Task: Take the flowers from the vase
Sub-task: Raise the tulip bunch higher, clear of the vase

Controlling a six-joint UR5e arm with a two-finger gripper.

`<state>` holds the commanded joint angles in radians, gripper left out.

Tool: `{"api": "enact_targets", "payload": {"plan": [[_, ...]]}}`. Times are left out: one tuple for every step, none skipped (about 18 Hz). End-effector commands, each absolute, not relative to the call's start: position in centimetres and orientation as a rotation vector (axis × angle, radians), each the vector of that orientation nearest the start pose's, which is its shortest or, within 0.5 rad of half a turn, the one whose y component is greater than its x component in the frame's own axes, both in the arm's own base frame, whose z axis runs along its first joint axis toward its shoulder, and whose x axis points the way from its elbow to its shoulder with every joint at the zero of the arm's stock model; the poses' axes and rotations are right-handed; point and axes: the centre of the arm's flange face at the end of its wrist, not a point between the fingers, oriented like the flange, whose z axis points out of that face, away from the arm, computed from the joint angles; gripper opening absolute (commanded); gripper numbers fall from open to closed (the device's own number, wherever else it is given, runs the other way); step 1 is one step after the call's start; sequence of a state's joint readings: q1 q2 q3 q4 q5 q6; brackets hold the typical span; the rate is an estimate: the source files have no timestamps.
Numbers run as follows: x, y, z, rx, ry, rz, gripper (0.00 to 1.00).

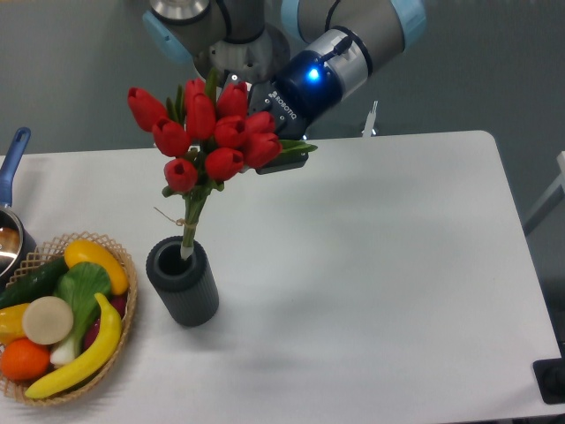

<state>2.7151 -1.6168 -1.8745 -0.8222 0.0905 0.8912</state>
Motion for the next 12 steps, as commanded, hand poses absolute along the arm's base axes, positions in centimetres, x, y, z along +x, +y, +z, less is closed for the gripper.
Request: {"api": "enact_targets", "payload": {"plan": [[-34.4, 41.1, 48.2, -1.677, 0.093, -0.507, 0.32], [-34.5, 40.8, 48.2, -1.676, 0.088, -0.503, 0.32], [-34.6, 40.5, 48.2, -1.676, 0.08, -0.498, 0.32], [-34.6, 40.3, 48.0, -1.677, 0.076, -0.497, 0.32], [-34.6, 40.2, 48.1, -1.676, 0.08, -0.491, 0.32], [-34.7, 40.1, 48.1, -1.676, 0.076, -0.49, 0.32], [-34.7, 40.1, 48.2, -1.675, 0.079, -0.488, 0.32], [-34.8, 40.0, 48.3, -1.675, 0.08, -0.484, 0.32], [-34.8, 40.1, 48.3, -1.675, 0.078, -0.485, 0.32], [-34.8, 40.1, 48.3, -1.675, 0.078, -0.485, 0.32], [-34.8, 40.1, 48.3, -1.675, 0.078, -0.485, 0.32], [-34.8, 40.1, 48.2, -1.675, 0.077, -0.486, 0.32]]}}
